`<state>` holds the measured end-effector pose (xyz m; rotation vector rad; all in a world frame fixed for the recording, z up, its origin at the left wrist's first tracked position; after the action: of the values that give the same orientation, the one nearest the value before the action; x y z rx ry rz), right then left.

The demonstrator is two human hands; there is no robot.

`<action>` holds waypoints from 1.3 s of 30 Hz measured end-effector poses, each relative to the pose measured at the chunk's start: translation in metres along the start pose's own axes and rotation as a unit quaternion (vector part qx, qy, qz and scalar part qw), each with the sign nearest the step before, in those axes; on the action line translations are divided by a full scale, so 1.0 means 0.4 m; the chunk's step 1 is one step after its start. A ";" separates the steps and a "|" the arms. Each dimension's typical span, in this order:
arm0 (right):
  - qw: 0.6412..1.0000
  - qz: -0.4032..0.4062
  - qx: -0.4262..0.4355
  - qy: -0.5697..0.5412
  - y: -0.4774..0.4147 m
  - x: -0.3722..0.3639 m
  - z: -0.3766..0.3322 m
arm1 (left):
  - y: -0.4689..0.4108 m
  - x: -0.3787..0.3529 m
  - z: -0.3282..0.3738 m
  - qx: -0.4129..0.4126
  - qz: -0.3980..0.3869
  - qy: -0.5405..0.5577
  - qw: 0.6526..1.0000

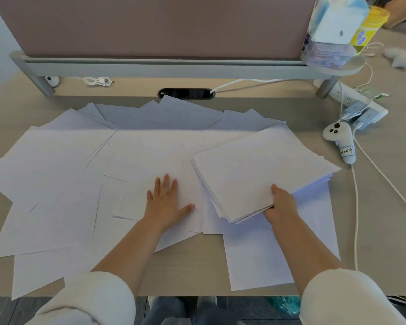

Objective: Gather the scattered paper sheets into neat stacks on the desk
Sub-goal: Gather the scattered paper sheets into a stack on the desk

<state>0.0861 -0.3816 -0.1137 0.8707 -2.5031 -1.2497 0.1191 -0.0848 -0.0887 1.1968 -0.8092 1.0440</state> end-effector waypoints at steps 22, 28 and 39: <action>0.998 -0.025 -0.042 -0.048 0.019 -0.001 0.007 | -0.006 -0.026 0.136 0.168 -0.039 0.452 0.875; 0.995 -0.091 -0.040 -0.023 0.015 -0.013 -0.013 | -0.029 0.008 0.111 0.125 -0.023 0.432 0.893; 0.975 -0.147 0.063 0.152 0.029 -0.047 -0.051 | -0.019 -0.017 0.014 0.189 -0.105 0.571 0.792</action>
<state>0.1052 -0.3785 -0.0908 1.3901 -2.2848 -0.9498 0.1240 -0.0920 -0.0961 0.7030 0.5008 1.4995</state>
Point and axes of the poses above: each hand's wrist, its own y-axis away from the middle knuckle, its own x-axis out of the back of the hand, z = x × y, the point moved 10 cm from there along -y, towards the middle knuckle, and after that the axes turned 8 degrees about z, right-handed, at the moved point
